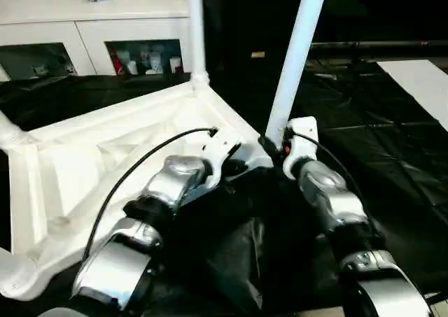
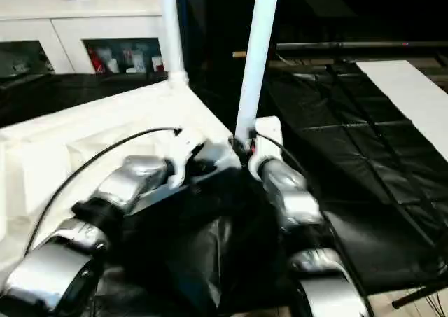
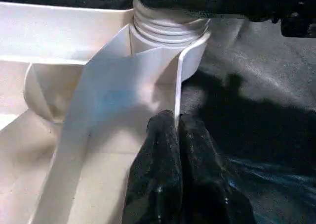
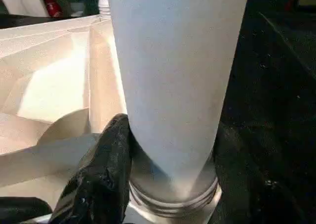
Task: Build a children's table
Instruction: Rotate leg to tighten
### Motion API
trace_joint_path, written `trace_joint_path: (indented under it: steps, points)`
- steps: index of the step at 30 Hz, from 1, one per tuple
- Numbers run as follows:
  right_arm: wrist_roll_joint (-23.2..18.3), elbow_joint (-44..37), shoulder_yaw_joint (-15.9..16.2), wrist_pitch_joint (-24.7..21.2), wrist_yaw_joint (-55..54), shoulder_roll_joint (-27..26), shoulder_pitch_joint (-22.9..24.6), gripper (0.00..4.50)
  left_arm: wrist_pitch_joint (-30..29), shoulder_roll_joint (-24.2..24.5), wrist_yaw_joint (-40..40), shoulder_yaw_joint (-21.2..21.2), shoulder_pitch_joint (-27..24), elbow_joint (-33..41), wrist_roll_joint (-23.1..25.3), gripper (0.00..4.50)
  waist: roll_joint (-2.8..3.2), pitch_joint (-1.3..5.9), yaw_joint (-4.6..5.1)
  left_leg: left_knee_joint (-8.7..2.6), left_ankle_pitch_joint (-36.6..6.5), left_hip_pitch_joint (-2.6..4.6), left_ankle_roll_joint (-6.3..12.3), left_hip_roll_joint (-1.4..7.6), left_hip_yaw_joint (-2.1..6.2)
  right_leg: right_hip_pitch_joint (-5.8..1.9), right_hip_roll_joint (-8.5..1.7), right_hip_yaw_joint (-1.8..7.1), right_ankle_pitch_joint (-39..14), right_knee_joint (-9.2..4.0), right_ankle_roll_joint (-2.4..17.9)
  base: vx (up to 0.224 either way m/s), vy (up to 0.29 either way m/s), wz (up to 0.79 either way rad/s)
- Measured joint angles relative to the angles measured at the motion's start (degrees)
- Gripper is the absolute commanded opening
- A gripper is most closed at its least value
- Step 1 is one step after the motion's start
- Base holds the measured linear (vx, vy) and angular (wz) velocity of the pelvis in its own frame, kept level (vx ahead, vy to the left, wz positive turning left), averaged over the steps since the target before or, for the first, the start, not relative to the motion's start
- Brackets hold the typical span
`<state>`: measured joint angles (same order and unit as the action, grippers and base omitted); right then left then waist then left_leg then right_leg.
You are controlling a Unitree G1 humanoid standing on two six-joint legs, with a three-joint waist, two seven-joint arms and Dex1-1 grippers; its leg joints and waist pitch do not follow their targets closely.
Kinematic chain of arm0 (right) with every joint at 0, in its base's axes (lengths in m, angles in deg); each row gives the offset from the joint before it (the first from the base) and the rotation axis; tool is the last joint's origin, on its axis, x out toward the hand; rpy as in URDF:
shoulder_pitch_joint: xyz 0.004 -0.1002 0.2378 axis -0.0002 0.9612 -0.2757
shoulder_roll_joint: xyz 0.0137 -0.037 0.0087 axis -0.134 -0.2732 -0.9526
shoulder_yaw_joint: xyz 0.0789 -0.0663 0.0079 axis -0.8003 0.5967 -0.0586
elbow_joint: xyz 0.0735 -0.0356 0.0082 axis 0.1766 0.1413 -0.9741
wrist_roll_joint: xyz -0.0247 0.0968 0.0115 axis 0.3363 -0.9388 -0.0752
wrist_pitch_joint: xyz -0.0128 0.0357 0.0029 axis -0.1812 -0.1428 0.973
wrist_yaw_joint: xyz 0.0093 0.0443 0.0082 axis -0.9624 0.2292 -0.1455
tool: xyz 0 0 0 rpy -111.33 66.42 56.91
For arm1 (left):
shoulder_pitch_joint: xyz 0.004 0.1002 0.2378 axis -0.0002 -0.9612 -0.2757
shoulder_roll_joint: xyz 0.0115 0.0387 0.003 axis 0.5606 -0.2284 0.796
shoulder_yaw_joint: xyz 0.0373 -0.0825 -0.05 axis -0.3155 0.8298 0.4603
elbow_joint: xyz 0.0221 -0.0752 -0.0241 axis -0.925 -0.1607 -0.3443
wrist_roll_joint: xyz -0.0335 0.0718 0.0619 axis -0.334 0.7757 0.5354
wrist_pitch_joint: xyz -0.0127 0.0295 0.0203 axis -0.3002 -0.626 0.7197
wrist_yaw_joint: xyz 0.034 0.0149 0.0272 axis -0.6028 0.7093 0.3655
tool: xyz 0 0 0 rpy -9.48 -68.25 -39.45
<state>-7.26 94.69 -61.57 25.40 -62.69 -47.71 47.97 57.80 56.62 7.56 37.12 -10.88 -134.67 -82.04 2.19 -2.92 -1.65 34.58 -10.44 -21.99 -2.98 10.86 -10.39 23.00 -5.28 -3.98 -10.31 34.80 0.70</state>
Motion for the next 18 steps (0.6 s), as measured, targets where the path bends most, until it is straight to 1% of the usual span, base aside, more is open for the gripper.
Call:
trace_joint_path:
  steps: [1,3,5,7,8,11,16,18]
  points:
    - [0.00,-0.20,0.01,0.41,0.93,0.27,0.33,2.34,0.03,0.17,-0.67,-0.09,0.02,0.01,0.06,0.00,0.03,0.02,-0.02,-0.03,0.00,0.00,0.00,0.00,0.00,-0.01,0.00,0.00,0.00,0.00,-0.01,0.000,0.000,0.00]
    - [-0.35,-0.84,-0.05,0.87,3.82,0.93,0.97,2.68,0.04,0.90,-2.68,-0.30,0.10,0.24,0.37,0.00,0.17,0.11,-0.03,-0.06,0.01,0.00,0.01,0.01,0.00,0.02,0.02,0.00,-0.06,0.00,-0.12,0.000,0.000,0.00]
    - [-1.57,-2.02,0.11,0.84,7.42,1.85,1.79,2.73,0.19,1.56,-3.89,-0.33,0.11,0.34,0.35,0.00,0.19,0.11,0.08,-0.10,0.00,0.00,0.02,0.04,0.00,0.04,0.06,0.00,-0.12,-0.02,-0.20,0.000,0.000,0.00]
    - [-1.73,-2.99,1.30,0.68,10.82,3.62,2.52,2.87,0.23,2.30,-4.84,-0.48,0.14,0.38,0.34,0.00,0.20,0.11,0.19,-0.12,0.00,0.01,0.02,0.07,0.00,0.06,0.09,0.00,-0.12,-0.01,-0.22,0.000,0.000,0.00]
    - [-1.72,-3.77,2.60,0.20,13.88,5.52,2.95,3.10,0.28,3.29,-6.13,-0.90,0.14,0.58,0.34,0.00,0.21,0.10,0.28,-0.12,0.00,0.02,0.02,0.09,0.01,0.06,0.11,0.00,-0.12,-0.01,-0.21,0.000,0.000,0.00]
    - [-1.62,-5.89,5.57,-0.50,22.82,10.12,4.53,3.10,0.26,5.61,-9.62,-1.62,-0.18,1.48,0.39,0.00,0.24,0.08,0.32,-0.13,0.00,0.04,0.01,0.11,0.02,0.06,0.12,0.00,-0.12,0.01,-0.21,0.000,0.000,0.00]
    - [-2.26,-8.62,7.44,-0.77,33.53,14.59,6.23,3.10,1.72,8.72,-16.51,-2.53,-0.92,2.43,0.37,0.00,0.26,0.07,0.02,-0.12,0.00,0.01,0.01,0.09,0.01,0.06,0.10,0.01,-0.12,0.01,-0.21,0.000,0.000,0.00]
    - [-2.59,-9.76,7.83,-0.84,36.91,15.99,6.81,3.10,2.79,10.39,-20.64,-3.01,-2.29,3.85,0.03,0.00,0.25,0.06,-0.08,-0.12,0.00,0.01,0.01,0.10,0.01,0.05,0.11,0.00,-0.12,0.00,-0.22,0.000,0.000,0.00]
